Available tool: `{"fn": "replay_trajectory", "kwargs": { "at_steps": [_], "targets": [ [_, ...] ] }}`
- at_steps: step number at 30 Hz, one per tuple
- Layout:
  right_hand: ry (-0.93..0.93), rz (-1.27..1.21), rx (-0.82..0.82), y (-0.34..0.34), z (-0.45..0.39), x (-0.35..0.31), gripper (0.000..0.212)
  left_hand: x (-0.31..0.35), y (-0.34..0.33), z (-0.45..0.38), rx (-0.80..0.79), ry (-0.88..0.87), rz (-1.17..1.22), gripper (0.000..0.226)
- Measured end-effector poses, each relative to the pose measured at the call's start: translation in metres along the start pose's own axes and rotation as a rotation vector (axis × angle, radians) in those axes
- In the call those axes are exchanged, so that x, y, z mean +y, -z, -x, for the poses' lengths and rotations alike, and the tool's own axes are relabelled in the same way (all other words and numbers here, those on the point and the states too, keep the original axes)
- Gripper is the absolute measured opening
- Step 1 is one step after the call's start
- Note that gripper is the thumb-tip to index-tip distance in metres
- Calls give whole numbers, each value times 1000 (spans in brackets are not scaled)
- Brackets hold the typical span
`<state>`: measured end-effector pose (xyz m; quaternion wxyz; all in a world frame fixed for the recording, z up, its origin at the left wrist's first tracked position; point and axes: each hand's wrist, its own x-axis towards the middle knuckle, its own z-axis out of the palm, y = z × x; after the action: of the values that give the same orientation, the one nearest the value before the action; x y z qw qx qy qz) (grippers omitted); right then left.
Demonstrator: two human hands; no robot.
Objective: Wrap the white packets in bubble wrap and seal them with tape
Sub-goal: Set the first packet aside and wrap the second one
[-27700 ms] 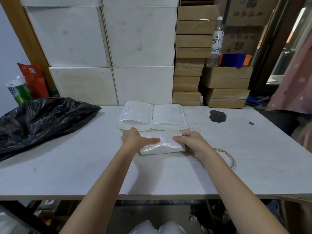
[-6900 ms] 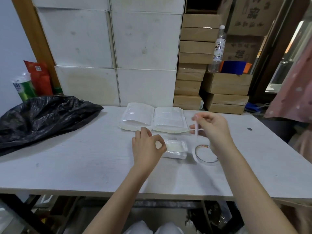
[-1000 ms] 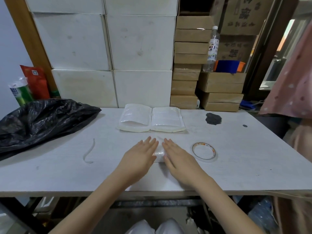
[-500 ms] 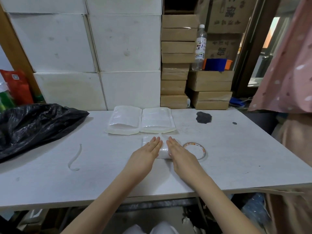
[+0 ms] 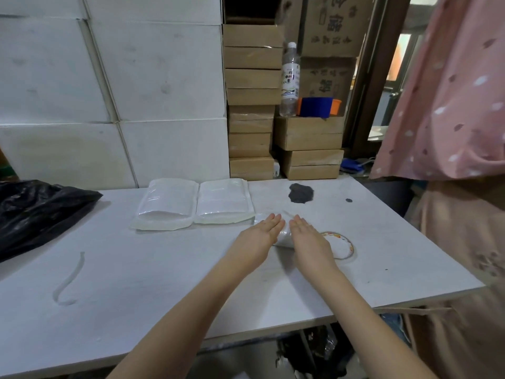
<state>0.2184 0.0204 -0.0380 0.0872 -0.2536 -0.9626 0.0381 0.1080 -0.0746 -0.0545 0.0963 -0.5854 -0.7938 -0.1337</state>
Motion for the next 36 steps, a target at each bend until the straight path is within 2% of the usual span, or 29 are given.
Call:
{"fn": "replay_trajectory", "kwargs": {
  "at_steps": [11, 16, 19, 26, 33, 36],
  "targets": [
    [-142, 107, -55, 8, -74, 14, 50, -3, -15, -78, -79, 76, -56, 54],
    [-146, 121, -83, 8, -108, 25, 42, -10, -18, -110, -14, 63, -76, 34],
    [-106, 113, -94, 10, -127, 28, 38, -30, -20, -119, 23, 71, -89, 43],
    [-38, 90, 12, -14, -168, 20, 58, -68, -28, -141, -103, 176, -82, 51],
    [-48, 21, 19, -21, -189, 26, 52, -76, -36, -152, -51, 228, 34, 52],
    [-75, -46, 10, -18, -186, 25, 60, -75, -29, -148, -26, 240, 93, 56]
  ]
}}
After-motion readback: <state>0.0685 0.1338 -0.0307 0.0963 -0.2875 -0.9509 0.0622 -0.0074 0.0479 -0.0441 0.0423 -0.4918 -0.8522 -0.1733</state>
